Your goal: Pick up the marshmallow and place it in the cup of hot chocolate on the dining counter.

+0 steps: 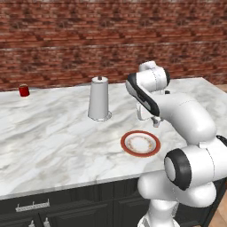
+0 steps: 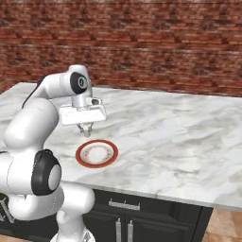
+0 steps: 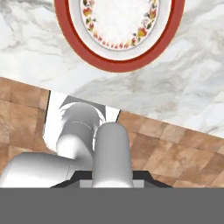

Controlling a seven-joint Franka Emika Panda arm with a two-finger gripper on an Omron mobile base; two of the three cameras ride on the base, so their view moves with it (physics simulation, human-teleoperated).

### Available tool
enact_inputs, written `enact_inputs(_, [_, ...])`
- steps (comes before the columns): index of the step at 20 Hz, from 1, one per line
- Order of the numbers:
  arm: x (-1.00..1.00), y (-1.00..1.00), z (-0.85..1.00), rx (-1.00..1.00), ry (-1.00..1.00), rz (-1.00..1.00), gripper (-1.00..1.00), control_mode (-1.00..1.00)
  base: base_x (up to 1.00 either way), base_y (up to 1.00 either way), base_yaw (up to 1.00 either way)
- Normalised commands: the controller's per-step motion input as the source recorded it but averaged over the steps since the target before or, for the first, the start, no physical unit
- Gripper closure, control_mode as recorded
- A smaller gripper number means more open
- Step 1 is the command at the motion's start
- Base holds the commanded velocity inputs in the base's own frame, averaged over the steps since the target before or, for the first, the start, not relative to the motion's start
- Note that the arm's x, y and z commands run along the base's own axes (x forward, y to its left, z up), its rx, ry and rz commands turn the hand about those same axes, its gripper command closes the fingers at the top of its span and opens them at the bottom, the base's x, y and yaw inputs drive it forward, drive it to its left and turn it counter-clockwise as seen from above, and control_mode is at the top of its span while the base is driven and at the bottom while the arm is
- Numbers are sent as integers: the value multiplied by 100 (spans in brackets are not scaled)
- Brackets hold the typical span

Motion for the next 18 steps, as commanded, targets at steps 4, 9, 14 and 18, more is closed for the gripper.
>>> enact_inputs(4, [-28,0,0,0,0,-3,100,-100,0,0,0])
enact_inputs(9, [-29,0,0,0,0,-4,100,-100,0,0,0])
enact_inputs(14, [-17,0,0,0,0,-5,100,-100,0,0,0])
enact_inputs(18, [-11,0,1,0,0,-4,100,-100,0,0,0])
